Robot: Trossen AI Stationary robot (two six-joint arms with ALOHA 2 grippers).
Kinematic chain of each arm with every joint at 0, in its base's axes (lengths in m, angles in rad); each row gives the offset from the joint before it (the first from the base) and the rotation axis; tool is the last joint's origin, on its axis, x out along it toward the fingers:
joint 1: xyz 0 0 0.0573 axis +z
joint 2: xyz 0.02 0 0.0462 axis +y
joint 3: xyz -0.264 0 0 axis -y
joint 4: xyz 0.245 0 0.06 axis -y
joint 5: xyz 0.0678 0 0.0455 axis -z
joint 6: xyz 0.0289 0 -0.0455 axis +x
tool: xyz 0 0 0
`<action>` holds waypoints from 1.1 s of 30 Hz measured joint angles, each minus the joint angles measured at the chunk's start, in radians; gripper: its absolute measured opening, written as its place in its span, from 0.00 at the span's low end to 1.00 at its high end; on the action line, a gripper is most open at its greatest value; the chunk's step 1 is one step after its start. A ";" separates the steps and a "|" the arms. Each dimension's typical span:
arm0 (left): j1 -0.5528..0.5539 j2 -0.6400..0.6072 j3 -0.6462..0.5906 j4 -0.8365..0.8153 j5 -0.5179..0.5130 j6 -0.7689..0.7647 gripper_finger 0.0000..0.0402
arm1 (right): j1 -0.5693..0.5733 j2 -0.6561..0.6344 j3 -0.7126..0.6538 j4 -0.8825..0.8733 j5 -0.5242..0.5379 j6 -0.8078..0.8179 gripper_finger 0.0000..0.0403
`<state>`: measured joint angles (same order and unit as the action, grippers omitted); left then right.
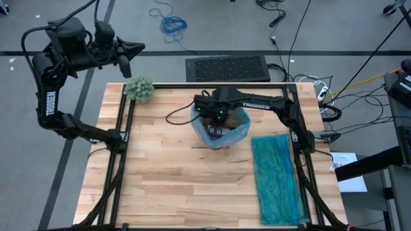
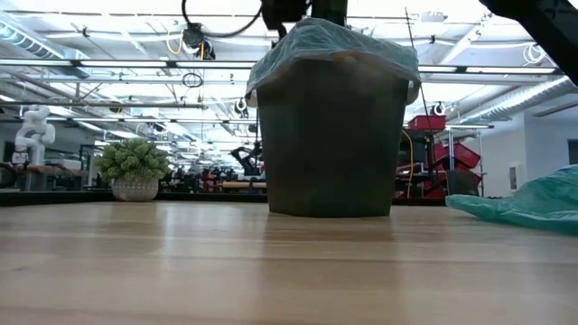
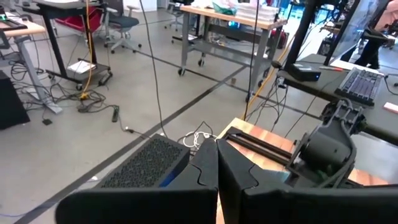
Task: Place trash/remove bag and relplace
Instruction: Put the brown paper into the trash bin, then close the blue trash bag
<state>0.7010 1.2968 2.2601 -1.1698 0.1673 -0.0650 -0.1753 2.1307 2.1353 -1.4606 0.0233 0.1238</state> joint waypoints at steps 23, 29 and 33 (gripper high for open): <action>0.000 0.011 0.000 0.001 -0.054 -0.007 0.00 | 0.000 -0.024 -0.156 0.146 -0.108 -0.023 0.00; 0.000 0.030 0.000 -0.001 -0.054 -0.008 0.00 | -0.002 -0.057 -0.007 0.086 -0.108 0.024 0.00; 0.000 0.048 0.000 -0.033 -0.054 -0.040 0.00 | -0.002 -0.058 0.117 0.022 -0.108 0.071 0.00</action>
<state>0.7010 1.3444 2.2601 -1.2031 0.1135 -0.1046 -0.1772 2.0725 2.2520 -1.4383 -0.0845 0.1943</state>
